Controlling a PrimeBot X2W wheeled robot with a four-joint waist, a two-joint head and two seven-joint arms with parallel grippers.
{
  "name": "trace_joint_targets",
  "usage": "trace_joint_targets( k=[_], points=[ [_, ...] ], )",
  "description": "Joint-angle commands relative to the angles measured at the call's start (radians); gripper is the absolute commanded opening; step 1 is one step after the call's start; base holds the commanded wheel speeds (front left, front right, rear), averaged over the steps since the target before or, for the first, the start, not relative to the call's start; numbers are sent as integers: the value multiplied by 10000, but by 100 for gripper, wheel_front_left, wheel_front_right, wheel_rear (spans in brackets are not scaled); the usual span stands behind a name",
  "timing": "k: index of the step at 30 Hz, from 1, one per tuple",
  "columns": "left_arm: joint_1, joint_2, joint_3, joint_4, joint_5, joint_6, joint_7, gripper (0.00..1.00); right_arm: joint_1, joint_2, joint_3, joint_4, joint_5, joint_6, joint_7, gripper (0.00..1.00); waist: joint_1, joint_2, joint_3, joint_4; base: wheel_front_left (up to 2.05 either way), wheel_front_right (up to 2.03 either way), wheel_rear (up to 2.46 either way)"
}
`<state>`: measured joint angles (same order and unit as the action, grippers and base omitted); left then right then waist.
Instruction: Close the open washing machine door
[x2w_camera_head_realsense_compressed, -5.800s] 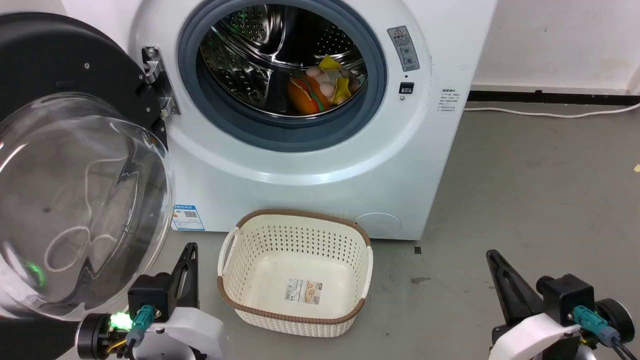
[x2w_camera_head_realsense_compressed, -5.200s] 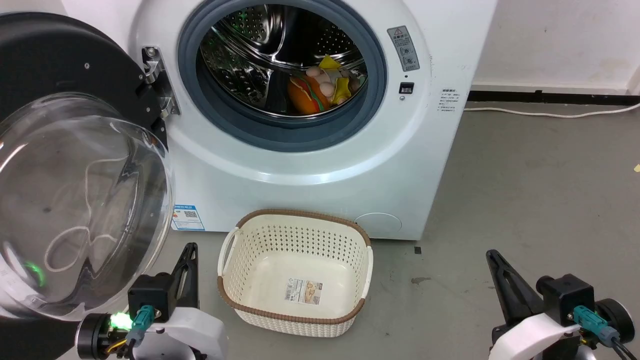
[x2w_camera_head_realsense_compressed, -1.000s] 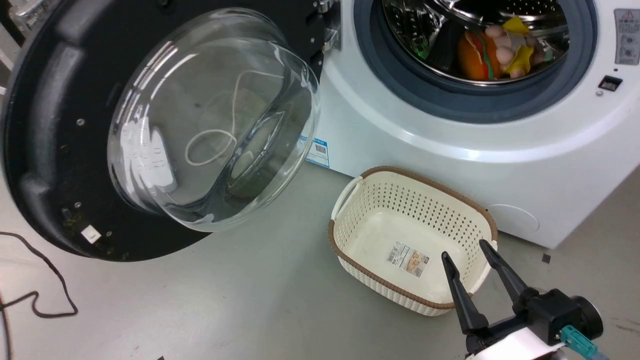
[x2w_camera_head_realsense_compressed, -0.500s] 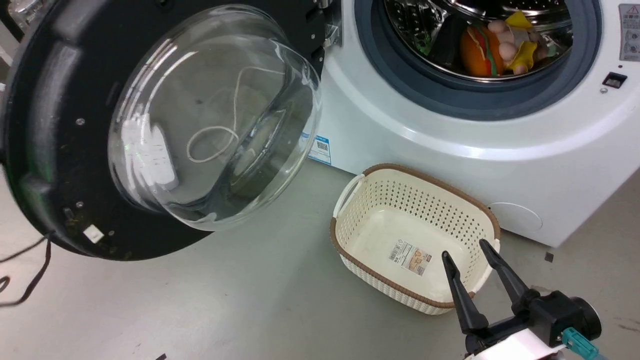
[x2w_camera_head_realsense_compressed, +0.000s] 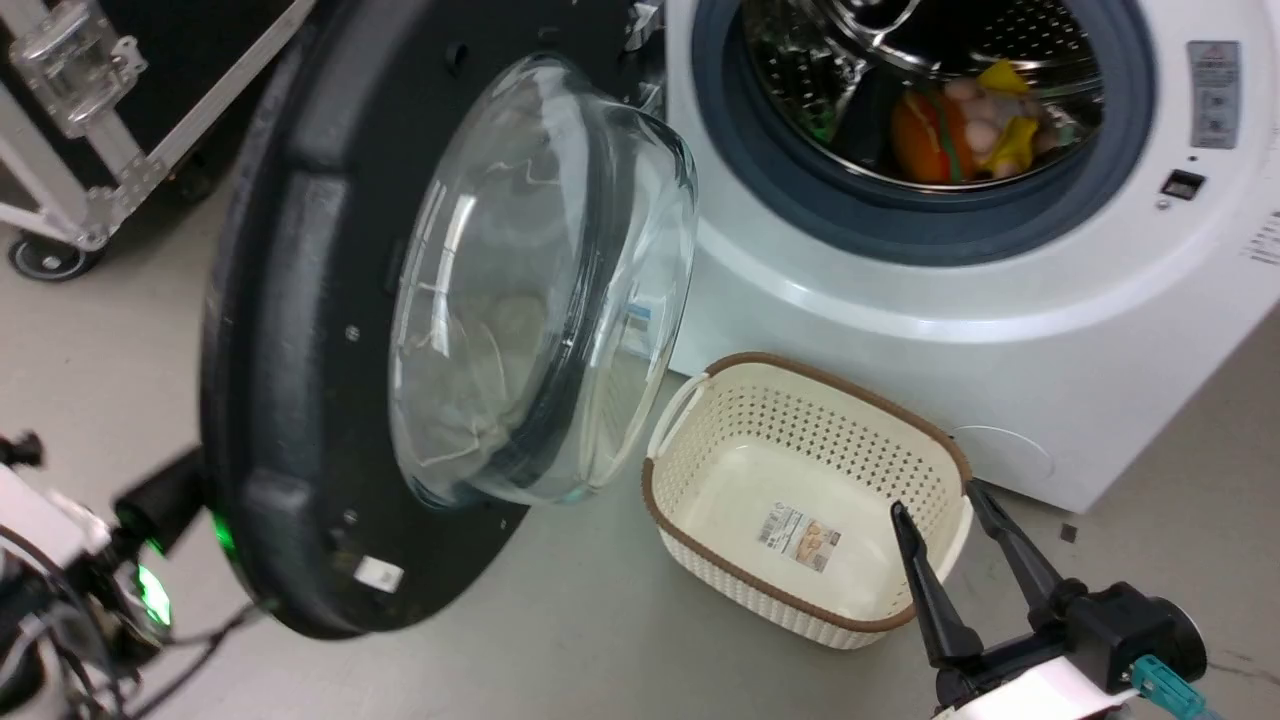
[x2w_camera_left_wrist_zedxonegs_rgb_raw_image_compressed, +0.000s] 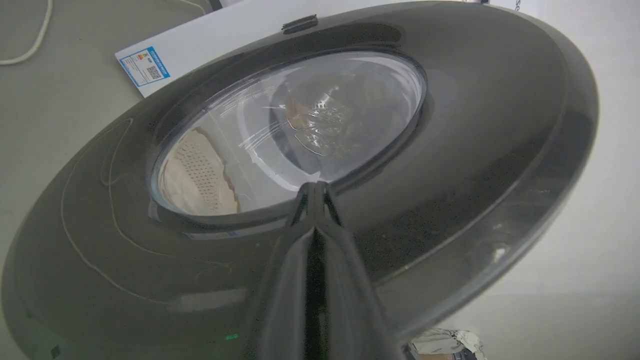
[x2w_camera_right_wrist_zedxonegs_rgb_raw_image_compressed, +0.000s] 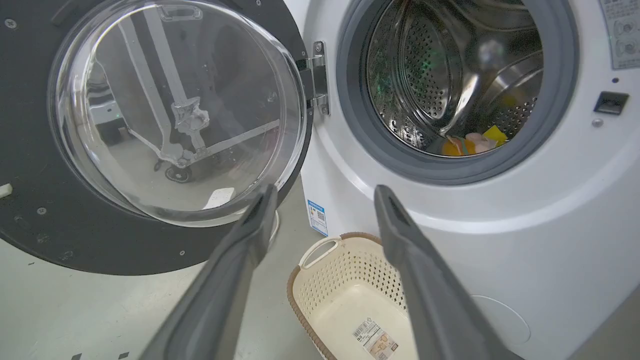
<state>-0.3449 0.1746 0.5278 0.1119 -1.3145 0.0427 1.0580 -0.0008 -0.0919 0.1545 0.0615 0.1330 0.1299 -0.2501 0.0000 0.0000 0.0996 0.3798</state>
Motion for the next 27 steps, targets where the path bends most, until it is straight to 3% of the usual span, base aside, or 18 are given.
trace_joint_targets(
  k=[1, 8, 13, 17, 21, 25, 26, 27],
  points=[
    [496, -308, -143, -431, -185, 103, 264, 0, -65, 79, -123, 44, 30, 8, -86, 100, 0, 0, -130, -201, 0, 0, 0],
    [1891, -1151, -1032, -1743, -953, 409, 663, 0, -56, 177, -681, 20, -49, 8, -98, 100, 0, 0, -282, -949, 0, 0, 0],
    [2675, -1237, -2631, -1823, -2236, 371, -290, 0, -170, 218, -1132, -75, -104, 8, -98, 100, 0, 0, -145, -1791, 0, 0, 0],
    [2988, -1240, -4375, -1566, -3541, 68, -1636, 0, -288, 229, -1318, -190, -149, 8, -60, 100, 0, 0, 118, -2602, 0, 0, 0],
    [2891, -1241, -5911, -984, -4112, -451, -2836, 0, -427, 253, -1328, -204, -139, 8, -49, 100, 0, 0, 449, -3635, 0, 0, 0],
    [2403, -1242, -6847, -341, -4636, -958, -3998, 0, -561, 289, -1255, -167, -72, 8, -61, 100, 0, 0, 816, -4775, 0, 0, 0],
    [2403, -1242, -6847, -341, -4636, -958, -3998, 0, -561, 289, -1255, -167, -72, 8, -61, 100, 0, 0, 816, -4775, 0, 0, 0],
    [2034, -1242, -7130, -29, -4780, -1155, -4613, 0, -594, 309, -1276, -120, -35, 8, -71, 100, 0, 0, 991, -5306, 0, 0, 0]
  ],
)
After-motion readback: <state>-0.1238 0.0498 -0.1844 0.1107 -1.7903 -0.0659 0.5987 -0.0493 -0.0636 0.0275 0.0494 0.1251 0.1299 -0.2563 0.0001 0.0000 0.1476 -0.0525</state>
